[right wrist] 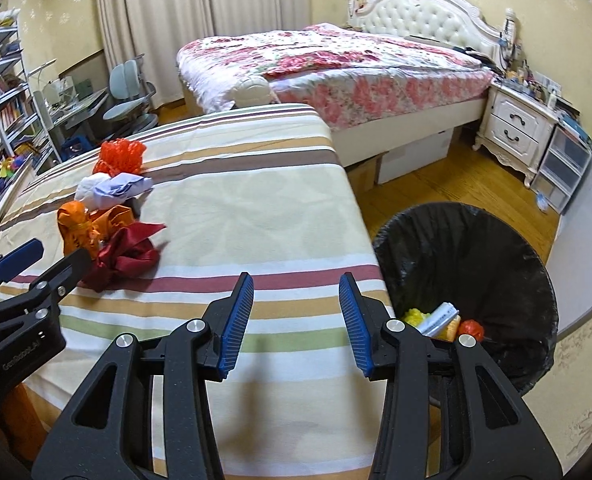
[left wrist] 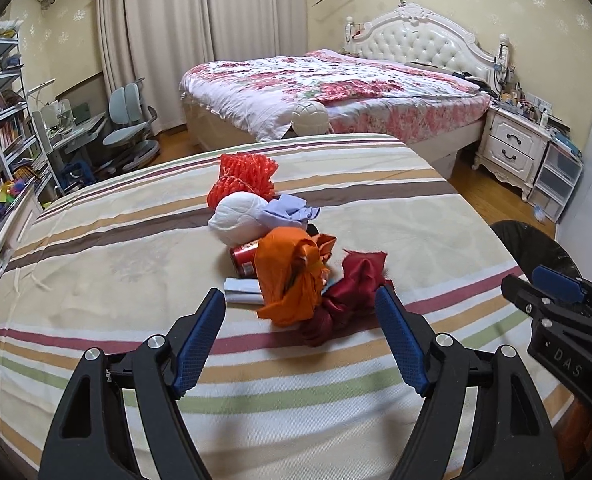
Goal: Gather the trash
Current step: 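Move both tools back over the bed and grasp the orange bag with the left gripper, then hold the orange bag in the left gripper while the right gripper grasps the dark red cloth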
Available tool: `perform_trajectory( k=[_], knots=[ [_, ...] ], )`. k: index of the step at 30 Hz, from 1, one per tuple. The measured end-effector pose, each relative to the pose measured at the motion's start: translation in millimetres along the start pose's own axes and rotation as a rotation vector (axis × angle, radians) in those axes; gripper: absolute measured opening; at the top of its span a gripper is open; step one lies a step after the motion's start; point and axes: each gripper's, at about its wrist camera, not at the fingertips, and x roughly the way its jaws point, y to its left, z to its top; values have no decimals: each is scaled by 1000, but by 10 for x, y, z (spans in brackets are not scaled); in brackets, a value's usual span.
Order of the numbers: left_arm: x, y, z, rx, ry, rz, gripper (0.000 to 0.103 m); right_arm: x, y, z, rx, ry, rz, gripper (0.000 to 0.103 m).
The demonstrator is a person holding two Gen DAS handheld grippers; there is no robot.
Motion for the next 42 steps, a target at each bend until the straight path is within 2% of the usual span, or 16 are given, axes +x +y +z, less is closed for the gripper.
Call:
perform_trajectory(
  k=[5,7,11,25,31,33,37,40,42],
  knots=[
    [134,28,50,9,5,-20,75,32,106,17,-21,8,2,44],
    [178,54,64,4,8,-36,67,49,125,18,-27,13,2,44],
    [217,75,59,7,26,-60,41,80,179,25,-39,19,5,44],
    [-149,341,-17,-35,-36,-65,39,91,479,20,-96,22,43,44],
    [-164,599,-135,-60,-18,-13,39,83,685,18,-132,25,73,45],
    [-159,704,-174,-76,-12,7,39,81,761,25,-140,24,85,54],
    [-167,898,-217,-111,-9,38,39,79,929,35,-175,18,102,56],
    [-171,1008,-229,-131,-10,55,39,104,1029,46,-185,20,118,63],
    [-174,1057,-245,-139,-9,64,39,126,1082,59,-184,26,130,64]
  ],
)
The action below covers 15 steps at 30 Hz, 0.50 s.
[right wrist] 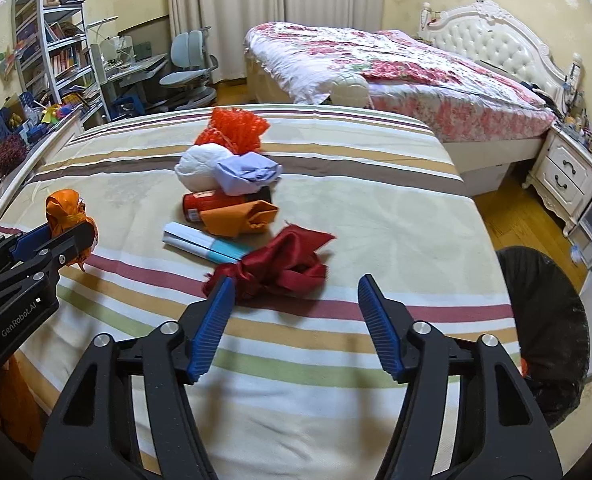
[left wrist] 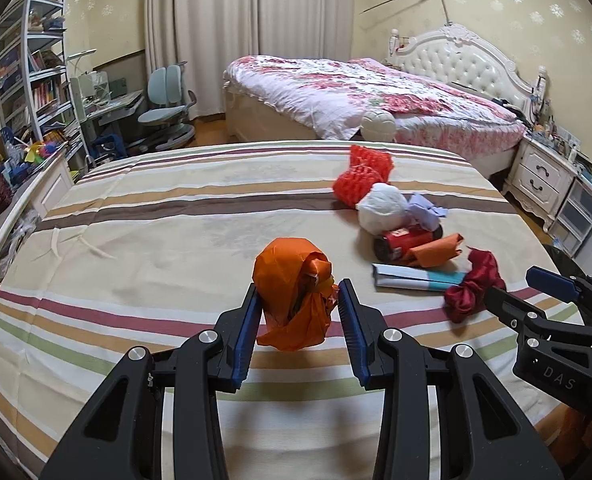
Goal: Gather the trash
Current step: 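Hold the orange bag in the left gripper while the right gripper grasps the dark red cloth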
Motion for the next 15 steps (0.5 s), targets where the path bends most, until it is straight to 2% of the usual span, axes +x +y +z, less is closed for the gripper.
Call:
perform_trajectory(
  k=[5,10,15],
  knots=[
    [30,57,-13,-11,6,7,39,66,83,88,18,0,14,70],
    [65,59,-28,-14,17,0,39,198,122,90,1,36,-18,70],
    [98,48,-32,-12,25,-2,39,154,26,4,7,39,-35,71]
  ],
)
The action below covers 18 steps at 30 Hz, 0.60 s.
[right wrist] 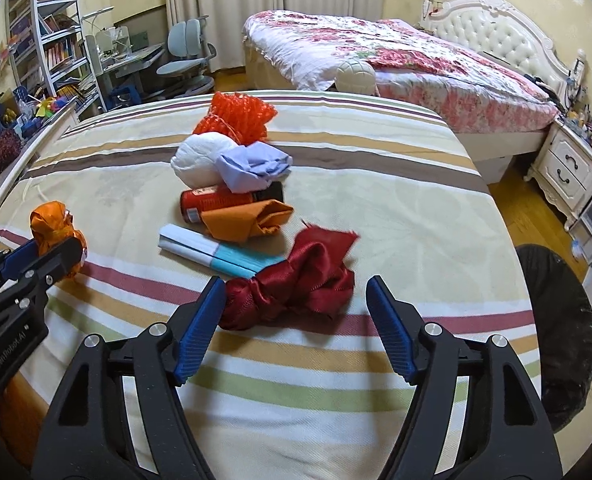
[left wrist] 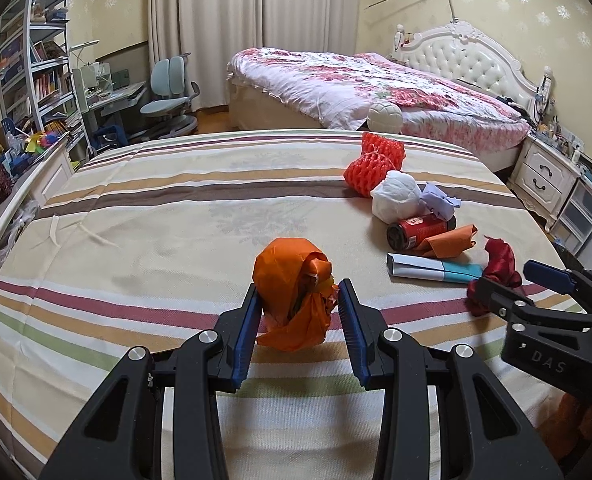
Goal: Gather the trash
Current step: 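Hold the orange bag in the left gripper while the right gripper grasps the dark red cloth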
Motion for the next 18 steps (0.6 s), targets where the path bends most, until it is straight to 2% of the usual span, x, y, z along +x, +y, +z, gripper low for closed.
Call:
perform_trajectory(
  k=[11,13,15,18],
  knots=[
    [21,-7,-1,6,0,6,39,-44,-355,-64,57,10,-54,71],
    [26,-14,-4,6,0,8,39,-41,-347,-52,56,11,-49,68],
    [33,-15,-4,6,1,10,39,-30,-320,-37,51,16,-36,60],
    [54,-1,-14,-2,9,8,40,-20,-261,-21,41,16,-23,59]
  ],
)
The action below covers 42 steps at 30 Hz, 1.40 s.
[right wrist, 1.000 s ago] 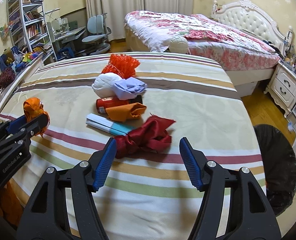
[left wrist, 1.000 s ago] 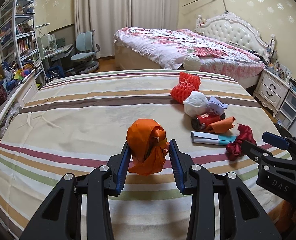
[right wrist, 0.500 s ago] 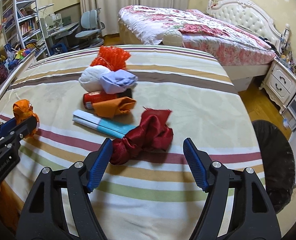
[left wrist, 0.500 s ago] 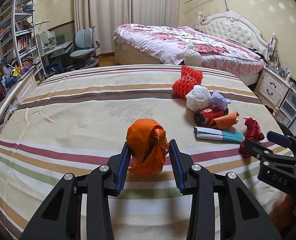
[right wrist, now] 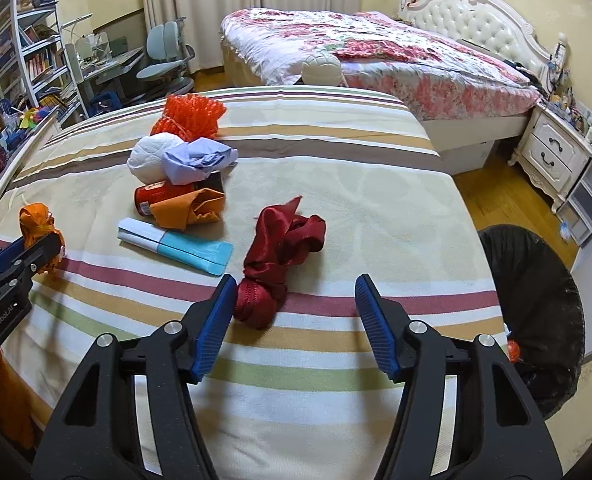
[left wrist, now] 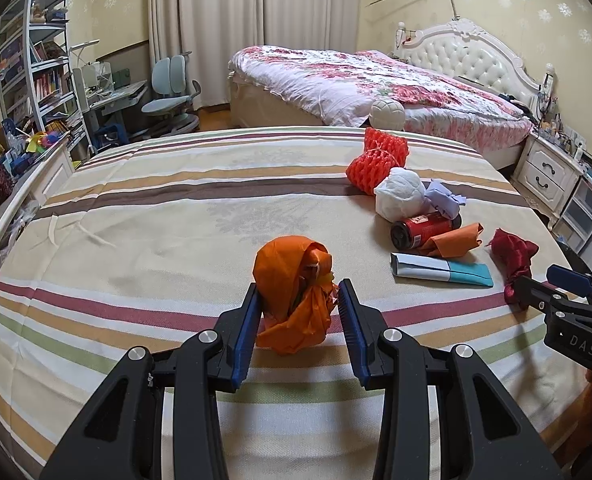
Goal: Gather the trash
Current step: 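Hold the orange bag in the left gripper while the right gripper grasps the dark red cloth, then carry the orange bag and dark red cloth over the black bin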
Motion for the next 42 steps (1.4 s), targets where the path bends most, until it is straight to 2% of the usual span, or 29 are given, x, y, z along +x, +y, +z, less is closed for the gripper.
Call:
perform_trajectory(
  k=[7,9,10,12,15,18,29,36,42],
  knots=[
    [48,98,-10,-48,32,-30,46,26,56,27,-3,-4,13,58],
    [57,125,-9,-61,40,-40,47,43,52,20,-2,5,18,47],
    [57,137,-8,-68,42,-44,47,48,52,16,0,8,20,44],
    [59,147,-5,-75,47,-50,47,64,37,-1,1,17,28,31],
    [65,143,-13,-70,53,-51,47,62,11,-22,6,15,36,23],
    [57,111,-15,-54,50,-47,41,50,-16,-30,11,11,39,23],
    [-36,72,-35,-40,23,-41,38,-66,-135,-55,31,-24,46,21],
    [-161,-182,-52,-10,6,-85,38,-242,-291,-82,48,-59,24,21],
    [-242,-565,-4,43,-19,-149,38,-436,-595,-128,91,-94,-26,21]
  ],
)
